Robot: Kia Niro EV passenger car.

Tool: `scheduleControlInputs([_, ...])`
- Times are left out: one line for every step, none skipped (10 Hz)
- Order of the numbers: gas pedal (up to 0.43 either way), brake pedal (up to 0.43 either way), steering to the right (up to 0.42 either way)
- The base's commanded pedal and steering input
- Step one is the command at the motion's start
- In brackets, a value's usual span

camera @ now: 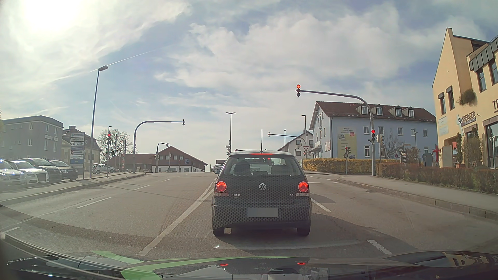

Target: Follow the waypoints while adhering to traffic rules and regulations

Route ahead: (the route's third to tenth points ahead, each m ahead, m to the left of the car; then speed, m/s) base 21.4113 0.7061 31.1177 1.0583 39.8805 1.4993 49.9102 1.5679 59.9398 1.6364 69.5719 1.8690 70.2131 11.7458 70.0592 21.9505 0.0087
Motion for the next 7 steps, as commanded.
scheduleControlInputs([0.000,0.341,-0.032])
scheduleControlInputs([0.000,0.341,-0.032])
scheduleControlInputs([0.000,0.341,-0.032])
scheduleControlInputs([0.000,0.341,-0.032])
scheduleControlInputs([0.000,0.341,-0.032])
scheduleControlInputs([0.000,0.341,-0.032])
scheduleControlInputs([0.000,0.341,-0.032])
